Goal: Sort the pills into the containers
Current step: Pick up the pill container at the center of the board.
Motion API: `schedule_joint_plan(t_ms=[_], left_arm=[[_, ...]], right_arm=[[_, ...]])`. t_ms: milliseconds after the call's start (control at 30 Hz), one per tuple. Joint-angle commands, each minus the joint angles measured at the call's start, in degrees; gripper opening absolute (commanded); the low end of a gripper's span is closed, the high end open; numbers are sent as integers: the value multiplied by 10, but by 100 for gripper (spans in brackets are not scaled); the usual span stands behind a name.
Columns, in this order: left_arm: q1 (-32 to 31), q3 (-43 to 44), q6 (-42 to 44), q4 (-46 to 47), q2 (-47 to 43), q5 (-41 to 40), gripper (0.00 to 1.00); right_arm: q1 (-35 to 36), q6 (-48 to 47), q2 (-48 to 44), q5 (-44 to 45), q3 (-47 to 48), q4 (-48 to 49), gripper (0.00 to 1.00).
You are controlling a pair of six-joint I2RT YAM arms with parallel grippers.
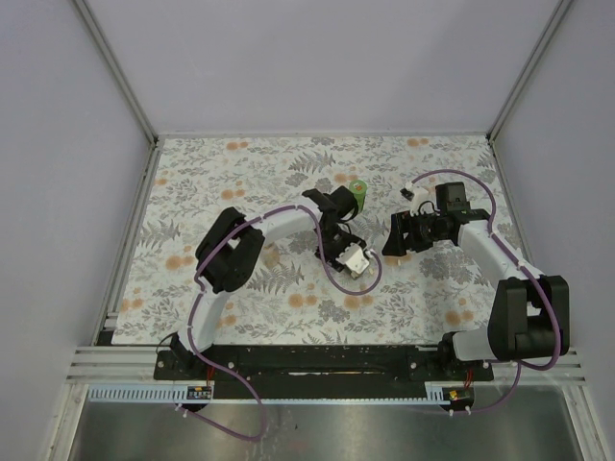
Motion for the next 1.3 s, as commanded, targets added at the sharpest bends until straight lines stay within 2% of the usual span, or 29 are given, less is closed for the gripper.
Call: schedule_joint_plan(t_ms=[0,300,533,967,1267], left_arm=[[-8,18,11,-1,7,-3,57],[-11,7,-40,17,3,-19,49],[-11,-11,-74,40,-6,-31,46],[-12,-1,-142,61,-3,-50,43],[-12,1,-155,61,4,-58,42]], right_arm=[[-4,-14,2,-13,22,0,78],[-4,-36,26,-27,30,-18,77],[-1,-30,62,5,59,-21,72],[55,-9,141,68,132,-28,66],[71,-49,175,68,166,-56,60]])
